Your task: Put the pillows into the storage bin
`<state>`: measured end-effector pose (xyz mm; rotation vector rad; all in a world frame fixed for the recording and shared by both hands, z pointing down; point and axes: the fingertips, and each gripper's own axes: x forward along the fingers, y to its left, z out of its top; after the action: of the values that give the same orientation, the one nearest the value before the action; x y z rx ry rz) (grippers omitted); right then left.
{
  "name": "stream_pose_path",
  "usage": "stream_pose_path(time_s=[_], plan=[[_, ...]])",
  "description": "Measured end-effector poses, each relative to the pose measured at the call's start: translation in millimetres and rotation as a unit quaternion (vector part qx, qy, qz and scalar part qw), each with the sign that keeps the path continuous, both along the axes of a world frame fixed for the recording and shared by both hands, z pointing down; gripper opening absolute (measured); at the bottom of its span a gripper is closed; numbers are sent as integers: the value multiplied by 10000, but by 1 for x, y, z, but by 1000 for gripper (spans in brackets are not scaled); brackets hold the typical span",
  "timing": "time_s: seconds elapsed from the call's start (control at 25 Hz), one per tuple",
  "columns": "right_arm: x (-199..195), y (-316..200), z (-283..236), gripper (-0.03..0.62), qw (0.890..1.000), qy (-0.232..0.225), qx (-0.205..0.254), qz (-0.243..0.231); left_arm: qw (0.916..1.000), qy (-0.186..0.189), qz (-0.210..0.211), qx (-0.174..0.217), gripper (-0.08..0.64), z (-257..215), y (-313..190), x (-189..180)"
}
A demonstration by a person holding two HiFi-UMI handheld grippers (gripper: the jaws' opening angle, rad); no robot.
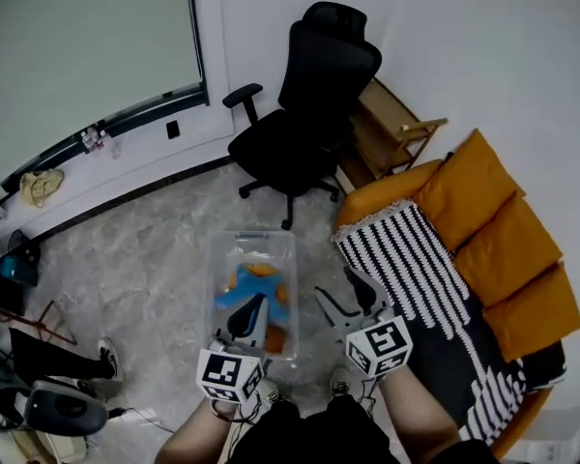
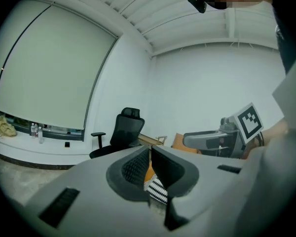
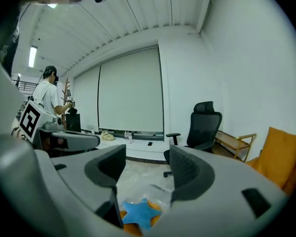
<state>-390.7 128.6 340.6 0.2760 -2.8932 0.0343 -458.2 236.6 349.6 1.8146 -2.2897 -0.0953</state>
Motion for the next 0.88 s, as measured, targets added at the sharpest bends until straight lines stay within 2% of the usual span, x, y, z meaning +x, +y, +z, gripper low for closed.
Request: stream_pose_path(time_s=[0.12, 0.28, 0.36, 0.48, 0.52, 0.68, 0.88], plan=[[38, -22, -17, 271, 9995, -87, 61, 286, 9993, -70, 320, -193, 8, -12, -22, 32], [103, -52, -30, 230, 9970, -300, 63, 709, 9976, -276, 630, -54, 8, -22, -52, 81], [137, -64, -30, 176, 9957, -361, -8, 848, 9969, -317, 715, -74, 8, -23, -64, 109], [186, -82, -24, 30, 9951, -355, -179, 902, 9964, -342, 773, -90, 8, -23, -85, 153], [202, -87, -22, 5, 9952, -331, -225, 895, 9964, -322, 771, -111, 8, -23, -92, 169], [257, -105, -19, 3, 9960, -296, -292, 793, 9972, -276, 679, -152, 8, -25, -111, 225], [302, -117, -13, 3, 9963, -256, -423, 702, 9978, -280, 547, -265, 6, -29, -116, 282]])
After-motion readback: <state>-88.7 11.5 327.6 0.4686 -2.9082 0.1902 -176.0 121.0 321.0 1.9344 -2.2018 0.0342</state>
